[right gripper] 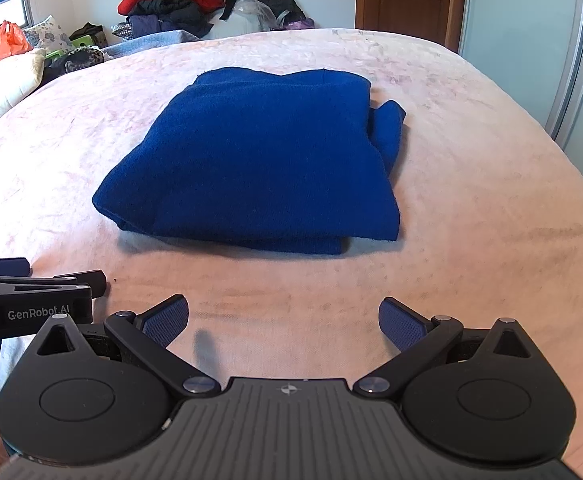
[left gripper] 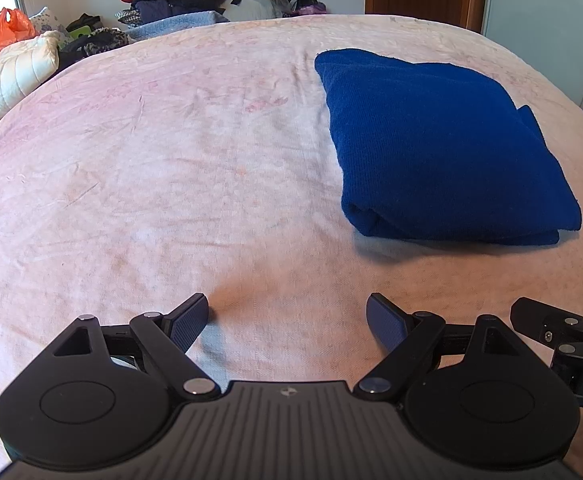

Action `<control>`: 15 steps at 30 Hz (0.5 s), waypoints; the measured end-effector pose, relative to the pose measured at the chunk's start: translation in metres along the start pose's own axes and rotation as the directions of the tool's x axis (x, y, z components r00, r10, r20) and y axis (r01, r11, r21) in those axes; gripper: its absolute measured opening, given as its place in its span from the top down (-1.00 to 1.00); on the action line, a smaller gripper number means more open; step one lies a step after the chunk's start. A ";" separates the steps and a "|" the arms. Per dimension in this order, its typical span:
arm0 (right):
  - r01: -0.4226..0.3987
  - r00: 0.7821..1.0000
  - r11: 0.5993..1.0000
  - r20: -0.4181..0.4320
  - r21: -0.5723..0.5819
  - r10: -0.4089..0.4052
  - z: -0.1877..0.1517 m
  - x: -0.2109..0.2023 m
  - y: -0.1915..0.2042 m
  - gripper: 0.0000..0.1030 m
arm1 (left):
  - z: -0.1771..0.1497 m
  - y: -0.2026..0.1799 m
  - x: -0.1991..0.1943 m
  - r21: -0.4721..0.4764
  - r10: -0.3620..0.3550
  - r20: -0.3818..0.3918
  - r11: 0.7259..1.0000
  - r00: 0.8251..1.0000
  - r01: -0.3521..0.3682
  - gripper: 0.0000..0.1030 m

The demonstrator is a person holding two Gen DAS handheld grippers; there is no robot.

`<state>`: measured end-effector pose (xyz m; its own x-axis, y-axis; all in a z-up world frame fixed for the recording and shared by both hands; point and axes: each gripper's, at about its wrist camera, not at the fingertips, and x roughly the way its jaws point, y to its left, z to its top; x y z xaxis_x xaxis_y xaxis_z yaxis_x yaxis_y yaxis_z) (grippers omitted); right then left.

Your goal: Fold small clothes

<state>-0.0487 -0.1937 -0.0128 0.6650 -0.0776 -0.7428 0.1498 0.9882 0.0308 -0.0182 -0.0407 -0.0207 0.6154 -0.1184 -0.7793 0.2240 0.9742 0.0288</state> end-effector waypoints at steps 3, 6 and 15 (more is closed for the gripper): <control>0.000 1.000 1.000 -0.001 0.000 0.000 0.000 0.000 0.000 -0.98 | 0.000 0.000 0.000 0.000 0.000 0.000 1.000 1.000 0.000 -0.68; -0.002 1.000 1.000 -0.002 0.002 0.002 -0.001 0.000 -0.001 -0.98 | 0.000 0.000 0.000 0.001 0.000 0.000 1.000 1.000 0.000 -0.68; -0.002 1.000 1.000 -0.004 0.002 0.002 -0.001 0.001 -0.001 -0.98 | -0.001 0.000 0.000 0.000 0.000 0.000 1.000 1.000 0.000 -0.68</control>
<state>-0.0491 -0.1943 -0.0147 0.6626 -0.0751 -0.7452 0.1497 0.9882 0.0336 -0.0188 -0.0405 -0.0211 0.6152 -0.1185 -0.7794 0.2239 0.9742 0.0287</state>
